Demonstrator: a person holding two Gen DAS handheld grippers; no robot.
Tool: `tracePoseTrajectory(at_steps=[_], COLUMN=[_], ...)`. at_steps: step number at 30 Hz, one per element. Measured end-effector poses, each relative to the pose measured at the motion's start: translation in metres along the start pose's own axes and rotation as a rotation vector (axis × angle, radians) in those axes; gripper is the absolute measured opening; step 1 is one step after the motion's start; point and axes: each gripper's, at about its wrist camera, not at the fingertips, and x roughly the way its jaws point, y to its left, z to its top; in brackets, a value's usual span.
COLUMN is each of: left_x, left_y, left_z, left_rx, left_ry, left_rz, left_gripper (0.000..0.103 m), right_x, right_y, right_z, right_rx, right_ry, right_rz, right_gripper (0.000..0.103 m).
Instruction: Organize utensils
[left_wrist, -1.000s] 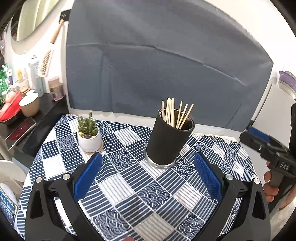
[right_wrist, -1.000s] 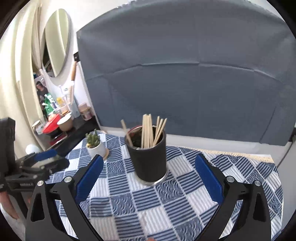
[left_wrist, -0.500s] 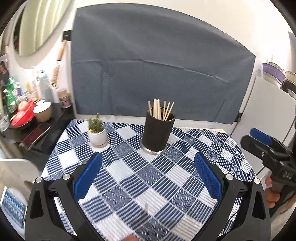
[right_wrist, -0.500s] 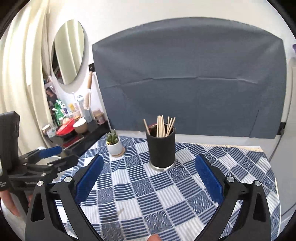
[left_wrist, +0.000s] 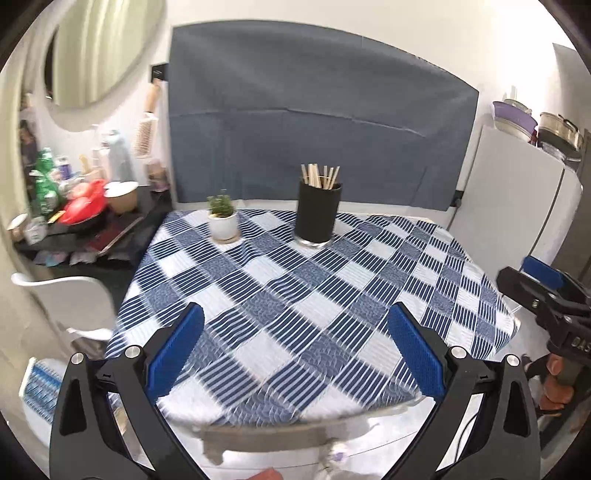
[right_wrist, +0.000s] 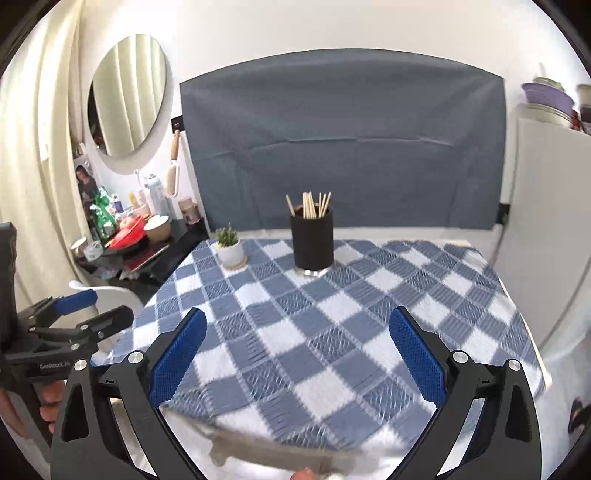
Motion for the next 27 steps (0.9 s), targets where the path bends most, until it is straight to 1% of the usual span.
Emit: tracePoseTrajectory(at_steps=[3,4,8,10,12,15,16,19,21,24,27], left_x=[-0.037,-0.049,-0.076,-0.082,-0.088,-0.098,-0.101,-0.104,-0.109,-0.117,-0.12], left_y=[-0.004,-0.005,-0.005,-0.004,0.001,-0.004,-0.005,-0.008,-0.008,-0.012,-0.013], left_z=[-0.025,-0.033,-0.056,-0.064,-0.071,-0.078,-0.08,-0.09,-0.093,-0.095,-0.097], left_rx=[0.047,0.048,0.06,0.059,0.022,0.024,0.019,0.01,0.004,0.006,0.004], left_ry=[-0.035,-0.042,-0.028,-0.012,0.001,-0.016,-0.024,-0.003,-0.011,-0.039,-0.032], left_rz=[0.042,0.05,0.063,0.066,0.059,0.071,0.069,0.051,0.051,0.05,0.027], left_gripper=[0.097,0.097,0.097,0.097,0.097,0.097,0.097,0.097,0.097,0.097,0.097], right_x=[-0.035,-0.046,-0.078,-0.089,-0.093,-0.103,-0.107,-0.112,-0.115,-0.127,-0.131], right_y=[0.011,0.016,0.028,0.026,0.021,0.017,0.017,0.017,0.017,0.017,0.019], right_z=[-0.022,-0.029,-0.053,-0.065,-0.07,-0.079,-0.083,-0.094,-0.096,-0.094,-0.096], right_rx=[0.022,0.02,-0.008,0.022,0.045,0.036,0.037,0.054,0.051,0.043,0.041], right_ry=[0.002,0.004,-0.015,-0.008,0.004,0.006,0.006,0.029,0.019,-0.029,-0.031], right_rz=[-0.029,-0.04,-0.095,-0.099,-0.1,-0.133,-0.125,-0.086,-0.094,-0.114,-0.099], right_gripper=[0.095,0.095,0.095,0.095,0.095,0.095,0.095,0.095,0.095,0.095,0.095])
